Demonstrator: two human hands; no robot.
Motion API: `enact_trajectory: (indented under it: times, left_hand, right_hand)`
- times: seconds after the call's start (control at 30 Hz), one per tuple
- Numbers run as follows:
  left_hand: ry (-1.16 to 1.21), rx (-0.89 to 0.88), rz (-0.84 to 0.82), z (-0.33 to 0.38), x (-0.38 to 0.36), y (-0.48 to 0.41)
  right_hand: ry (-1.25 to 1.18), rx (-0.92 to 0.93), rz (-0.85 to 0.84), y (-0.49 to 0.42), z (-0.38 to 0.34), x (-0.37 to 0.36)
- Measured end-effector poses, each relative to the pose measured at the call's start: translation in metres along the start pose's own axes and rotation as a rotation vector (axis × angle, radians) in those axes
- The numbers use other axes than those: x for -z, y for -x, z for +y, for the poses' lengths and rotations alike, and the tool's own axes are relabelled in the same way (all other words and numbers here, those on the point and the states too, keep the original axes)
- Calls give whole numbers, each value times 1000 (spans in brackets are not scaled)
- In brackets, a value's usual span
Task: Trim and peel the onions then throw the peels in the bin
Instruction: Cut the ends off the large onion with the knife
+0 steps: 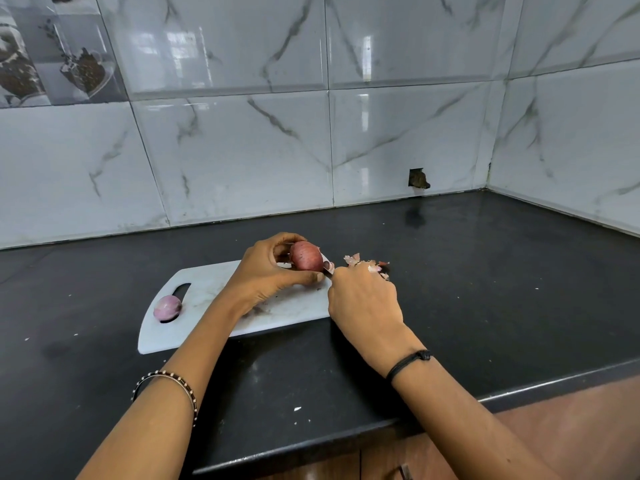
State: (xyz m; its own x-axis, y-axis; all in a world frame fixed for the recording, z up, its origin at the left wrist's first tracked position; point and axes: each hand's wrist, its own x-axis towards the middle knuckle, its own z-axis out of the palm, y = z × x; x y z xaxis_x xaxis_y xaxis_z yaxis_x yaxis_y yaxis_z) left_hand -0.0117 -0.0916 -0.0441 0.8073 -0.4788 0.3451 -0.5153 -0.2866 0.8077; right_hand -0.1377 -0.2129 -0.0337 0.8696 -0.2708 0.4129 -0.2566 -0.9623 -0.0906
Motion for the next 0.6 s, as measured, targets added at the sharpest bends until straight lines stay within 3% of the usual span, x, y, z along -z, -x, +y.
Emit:
enact_trajectory:
  times: [0.17,0.2,0.6]
  left_hand:
    - [-44,6,18,1,2,2]
    - [-47,5,11,2,2,3]
    - [-68,7,-60,13,-2,8]
  right_hand:
    - [68,105,0,8,2,-9]
    - [65,102,-52,9,2,-6]
    - [71,131,8,5,1,-15]
